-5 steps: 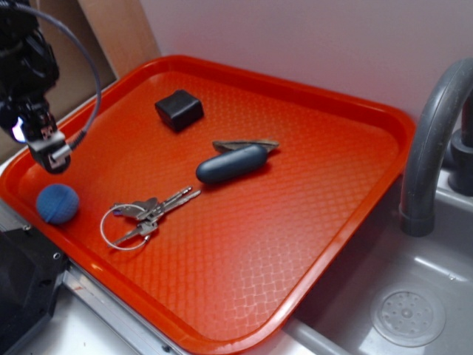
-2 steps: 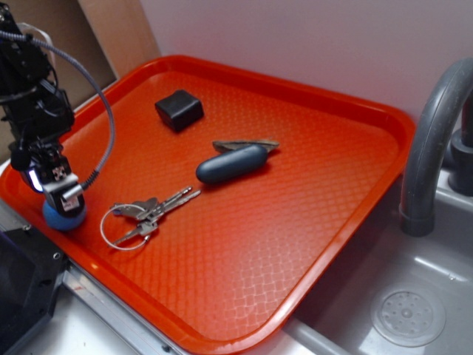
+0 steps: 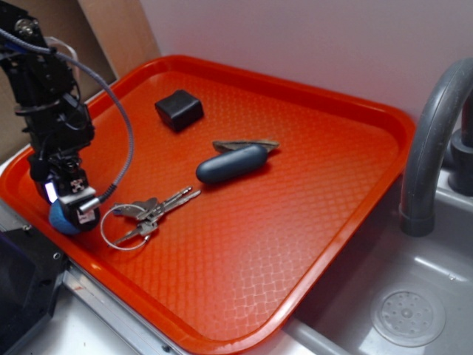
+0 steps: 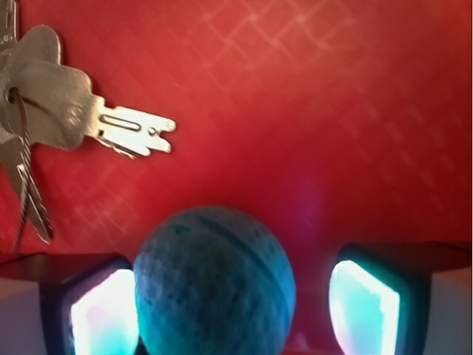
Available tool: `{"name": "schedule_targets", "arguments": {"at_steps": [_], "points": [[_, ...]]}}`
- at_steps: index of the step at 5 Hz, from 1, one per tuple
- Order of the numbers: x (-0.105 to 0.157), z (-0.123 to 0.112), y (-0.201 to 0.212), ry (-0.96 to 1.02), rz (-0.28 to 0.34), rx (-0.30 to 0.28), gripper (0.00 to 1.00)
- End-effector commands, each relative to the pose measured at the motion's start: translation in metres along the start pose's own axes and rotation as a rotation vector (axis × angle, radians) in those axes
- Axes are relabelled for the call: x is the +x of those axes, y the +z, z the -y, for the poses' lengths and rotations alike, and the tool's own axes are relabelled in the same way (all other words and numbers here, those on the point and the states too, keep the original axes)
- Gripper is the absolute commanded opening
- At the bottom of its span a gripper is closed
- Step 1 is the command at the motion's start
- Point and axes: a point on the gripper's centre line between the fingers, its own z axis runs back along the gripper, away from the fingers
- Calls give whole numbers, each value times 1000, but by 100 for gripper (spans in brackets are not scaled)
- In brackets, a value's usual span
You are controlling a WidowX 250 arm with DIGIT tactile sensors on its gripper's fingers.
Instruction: Grab the blue ball.
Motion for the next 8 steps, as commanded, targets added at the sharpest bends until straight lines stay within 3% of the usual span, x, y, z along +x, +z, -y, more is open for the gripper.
{"name": "schedule_targets", "arguments": {"at_steps": [1,2,3,4,5,6,7,8], "points": [[-7,5,8,20,16,41,0],[-8,10,16,16,38,84,0],[-9,14,39,28,91,185,0],[0,-6,97,100,282,243,0],[7,-30,158,168,409,238,0],[13,-46,196,210,444,216,0],[15,-45,200,232,440,202,0],[10,-26,204,200,415,171,0]]}}
